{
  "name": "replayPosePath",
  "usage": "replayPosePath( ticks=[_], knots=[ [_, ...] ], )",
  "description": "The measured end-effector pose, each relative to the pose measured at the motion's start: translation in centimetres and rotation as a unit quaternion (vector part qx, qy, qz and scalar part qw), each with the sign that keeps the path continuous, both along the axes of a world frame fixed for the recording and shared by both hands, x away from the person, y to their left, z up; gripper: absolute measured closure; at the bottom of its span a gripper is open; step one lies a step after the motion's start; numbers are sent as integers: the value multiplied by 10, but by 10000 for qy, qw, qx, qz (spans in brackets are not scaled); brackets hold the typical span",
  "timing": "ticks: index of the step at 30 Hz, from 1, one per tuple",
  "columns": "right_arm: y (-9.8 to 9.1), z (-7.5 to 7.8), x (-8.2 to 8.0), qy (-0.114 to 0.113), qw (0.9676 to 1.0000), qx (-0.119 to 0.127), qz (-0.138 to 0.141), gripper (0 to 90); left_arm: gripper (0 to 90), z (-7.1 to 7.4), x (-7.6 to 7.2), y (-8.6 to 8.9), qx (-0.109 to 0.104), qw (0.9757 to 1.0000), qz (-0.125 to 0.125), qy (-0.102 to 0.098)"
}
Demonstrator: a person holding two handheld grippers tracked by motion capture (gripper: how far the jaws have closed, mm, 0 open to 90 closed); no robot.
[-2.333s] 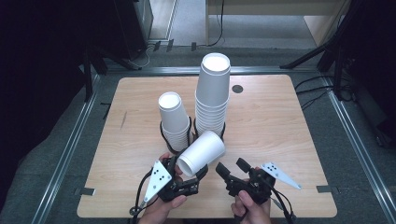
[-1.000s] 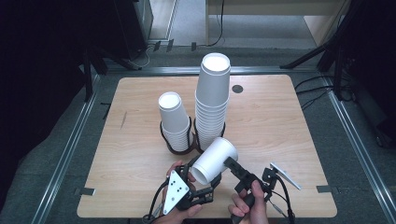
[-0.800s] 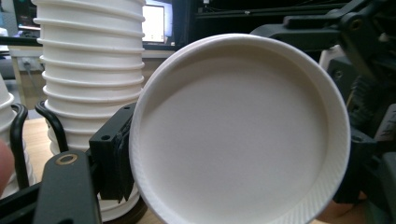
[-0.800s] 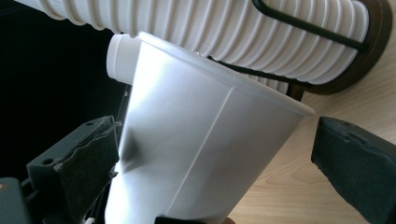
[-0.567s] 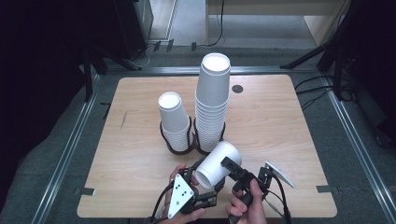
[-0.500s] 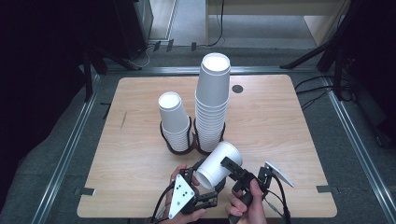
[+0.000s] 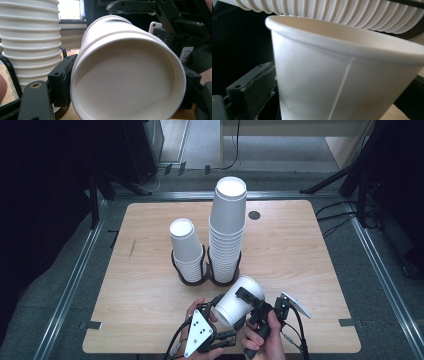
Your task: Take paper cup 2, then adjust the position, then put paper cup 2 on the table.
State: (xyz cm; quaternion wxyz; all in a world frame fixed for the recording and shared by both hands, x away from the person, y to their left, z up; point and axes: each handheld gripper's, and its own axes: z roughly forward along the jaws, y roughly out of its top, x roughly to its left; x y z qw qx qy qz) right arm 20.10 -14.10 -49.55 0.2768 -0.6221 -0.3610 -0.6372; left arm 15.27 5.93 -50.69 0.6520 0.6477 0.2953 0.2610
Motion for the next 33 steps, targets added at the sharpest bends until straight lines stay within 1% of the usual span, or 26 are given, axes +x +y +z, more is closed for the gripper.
replayPosePath(
  ticks=[2, 3, 10, 12, 15, 17, 18, 19, 23, 24, 26, 27, 28, 30, 31, 32, 33],
  knots=[
    [-1, -1, 0, -15, 10000, 55, -47, 97, 210, 0, 0, 0, 3, 10000, -10, -9],
    [-1, -1, 0, -16, 9999, 96, -54, 101, 209, 0, 0, 0, 2, 10000, -7, -19],
    [0, -3, 0, -18, 9998, 165, -53, 123, 201, 1, 1, 2, 47, 10000, -12, -7],
    [0, -3, 0, -46, 9999, 142, -64, 130, 196, 1, 1, 3, -5, 10000, -32, 53],
    [0, -1, -1, -177, 9997, 117, -88, 136, 190, 3, 2, 5, -62, 9999, -62, 131],
    [0, 1, -2, -266, 9995, 107, -141, 138, 162, 5, 2, 6, -63, 9998, -64, 193],
    [0, 1, -2, -329, 9992, 54, -203, 139, 144, 5, 2, 7, -55, 9997, -54, 216],
    [-1, 2, -2, -338, 9992, 44, -227, 139, 128, 5, 2, 7, -61, 9997, -47, 253],
    [-5, 4, -2, -472, 9978, -119, -449, 141, 98, 6, 4, 8, -21, 9995, -27, 306],
    [-6, 4, -1, -558, 9969, -176, -520, 141, 98, 5, 4, 8, -5, 9995, -19, 312],
    [-9, 6, -1, -603, 9961, -281, -579, 142, 97, 5, 4, 9, 1, 9995, -30, 330],
    [-9, 6, -1, -646, 9954, -292, -649, 142, 97, 5, 4, 9, 5, 9994, -34, 339],
    [-10, 7, -1, -662, 9952, -338, -639, 143, 97, 5, 4, 9, 26, 9994, -31, 353],
    [-12, 8, 0, -741, 9938, -429, -710, 143, 97, 3, 4, 9, 76, 9992, -38, 389],
    [-13, 9, 0, -742, 9936, -406, -742, 143, 96, 3, 5, 9, 83, 9991, -35, 408],
    [-14, 9, 0, -809, 9926, -465, -782, 143, 92, 3, 5, 9, 77, 9991, -31, 417],
    [-15, 11, 0, -829, 9920, -490, -814, 144, 92, 3, 5, 9, 77, 9991, -21, 417]
  ],
)
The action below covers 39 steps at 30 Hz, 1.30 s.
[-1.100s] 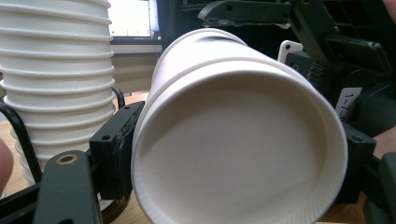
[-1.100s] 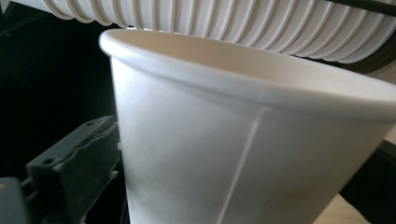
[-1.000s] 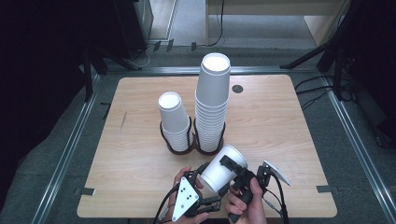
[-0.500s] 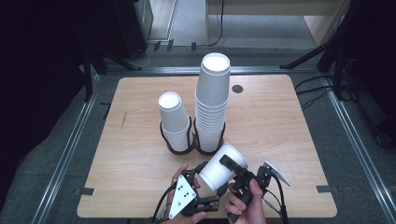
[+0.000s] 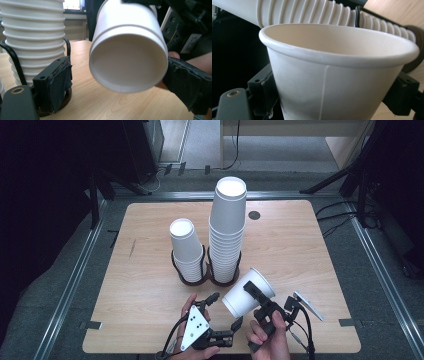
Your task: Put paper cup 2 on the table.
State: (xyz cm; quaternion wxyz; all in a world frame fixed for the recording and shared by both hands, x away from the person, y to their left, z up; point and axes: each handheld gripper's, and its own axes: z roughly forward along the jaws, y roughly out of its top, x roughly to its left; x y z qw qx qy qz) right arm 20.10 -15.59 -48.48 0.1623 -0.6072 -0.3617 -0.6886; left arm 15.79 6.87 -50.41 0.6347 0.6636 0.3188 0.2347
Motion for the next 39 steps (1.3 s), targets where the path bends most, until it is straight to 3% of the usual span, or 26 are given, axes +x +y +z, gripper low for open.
replayPosePath(
  ticks=[11, 26, 29, 34, 39],
  knots=[
    [-13, 5, 3, -319, 9983, -349, -326, 145, 92, 0, 0, 3, 16, 10000, 20, 12],
    [-26, 11, 7, -690, 9924, -747, -687, 145, 93, -2, 1, 5, 73, 10000, 22, 44],
    [-26, 12, 7, -814, 9901, -873, -736, 145, 93, -2, 2, 7, 79, 9999, 46, 59],
    [-27, 15, 7, -1102, 9824, -1224, -878, 145, 93, -1, 3, 10, 62, 9999, 77, 68],
    [-29, 16, 8, -1140, 9794, -1367, -948, 144, 93, -2, 3, 10, 87, 9999, 79, 90]
  ],
)
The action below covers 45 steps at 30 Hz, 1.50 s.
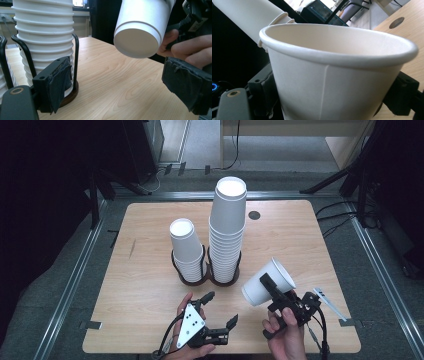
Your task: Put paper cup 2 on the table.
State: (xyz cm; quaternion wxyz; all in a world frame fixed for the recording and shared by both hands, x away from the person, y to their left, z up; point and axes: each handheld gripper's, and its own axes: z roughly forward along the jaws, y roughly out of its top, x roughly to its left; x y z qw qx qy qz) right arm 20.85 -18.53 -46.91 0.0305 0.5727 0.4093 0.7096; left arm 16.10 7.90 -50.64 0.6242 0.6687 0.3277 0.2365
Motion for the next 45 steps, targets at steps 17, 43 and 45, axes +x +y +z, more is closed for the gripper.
replayPosePath(
  ticks=[17, 43, 45],
  knots=[
    [1, 4, -2, -628, 9876, -1378, -406, 142, 93, -3, 6, 2, 37, 9999, 86, 84],
    [6, -8, 9, -1479, 9309, -3168, -1059, 141, 93, -23, 21, 16, 328, 9977, 460, 368],
    [3, -10, 13, -1495, 9252, -3299, -1131, 141, 93, -24, 23, 20, 345, 9974, 514, 372]
  ],
)
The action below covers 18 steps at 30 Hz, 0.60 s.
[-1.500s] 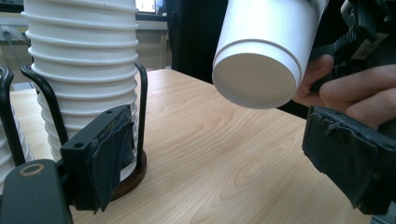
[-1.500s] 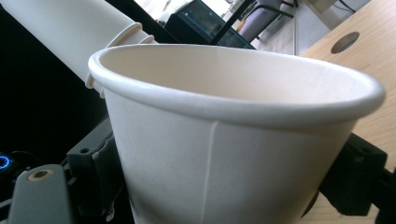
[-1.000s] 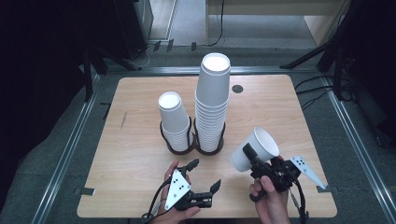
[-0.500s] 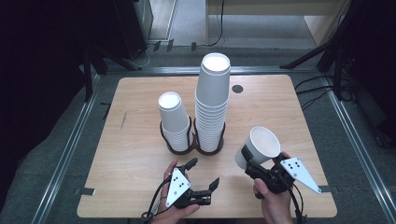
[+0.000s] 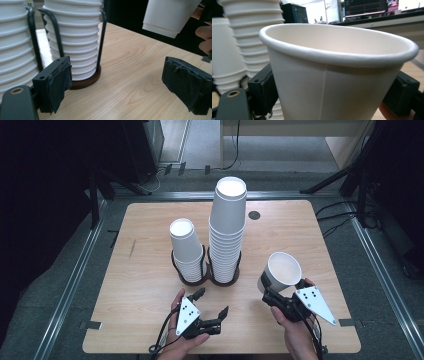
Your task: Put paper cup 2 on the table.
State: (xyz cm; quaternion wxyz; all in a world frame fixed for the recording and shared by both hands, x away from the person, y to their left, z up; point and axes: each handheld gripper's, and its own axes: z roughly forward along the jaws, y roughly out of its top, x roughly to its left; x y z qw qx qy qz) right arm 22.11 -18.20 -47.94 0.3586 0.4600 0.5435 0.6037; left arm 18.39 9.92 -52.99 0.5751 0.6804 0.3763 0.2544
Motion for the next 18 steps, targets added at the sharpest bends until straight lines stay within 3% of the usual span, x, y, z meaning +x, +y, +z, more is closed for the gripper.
replayPosePath(
  ticks=[7, 18],
  knots=[
    [-11, -9, 15, -12, 9994, -198, -280, 141, 93, -3, 6, 15, -23, 9997, 229, 63],
    [-17, -19, 40, 23, 9979, -447, -467, 140, 93, -10, 15, 35, -56, 9983, 553, 200]
  ],
)
